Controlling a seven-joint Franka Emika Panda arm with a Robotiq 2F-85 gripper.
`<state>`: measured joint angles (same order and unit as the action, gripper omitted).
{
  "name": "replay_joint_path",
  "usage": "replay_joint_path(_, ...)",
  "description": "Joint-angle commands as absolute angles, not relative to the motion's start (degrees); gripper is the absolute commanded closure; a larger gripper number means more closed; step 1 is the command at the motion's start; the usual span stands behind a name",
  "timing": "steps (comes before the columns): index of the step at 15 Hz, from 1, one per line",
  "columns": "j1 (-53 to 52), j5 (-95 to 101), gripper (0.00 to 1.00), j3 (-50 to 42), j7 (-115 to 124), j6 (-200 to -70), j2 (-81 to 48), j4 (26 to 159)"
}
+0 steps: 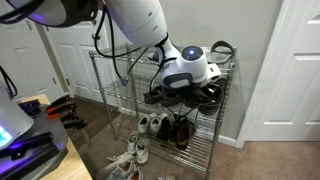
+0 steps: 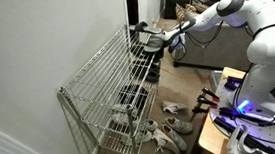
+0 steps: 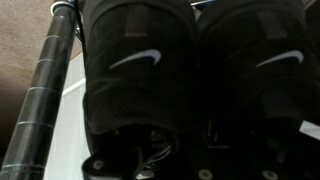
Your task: Move the shoes to a lower shelf
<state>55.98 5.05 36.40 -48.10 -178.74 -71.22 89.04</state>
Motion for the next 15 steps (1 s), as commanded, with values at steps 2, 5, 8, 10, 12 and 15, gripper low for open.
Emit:
replay_joint_path(2, 56.1, 7.1, 0.83, 36.1, -46.4, -178.6, -72.1, 88.0)
replay_joint_path(5, 56.1, 7.2, 0.83, 35.5, -46.5, -178.2, -72.7, 87.9)
replay_joint_path(8, 55.9, 7.3, 0.83, 35.5, -46.5, -178.2, -73.1, 87.9)
replay_joint_path(10, 55.9, 7.3, 0.83, 35.5, -46.5, -178.2, -73.1, 87.9)
replay_joint_path(12, 55.9, 7.3, 0.83, 35.5, -46.5, -178.2, -73.1, 87.9)
replay_joint_path(15, 55.9, 7.3, 0.51, 35.4, -46.7, -178.4, -73.3, 88.0)
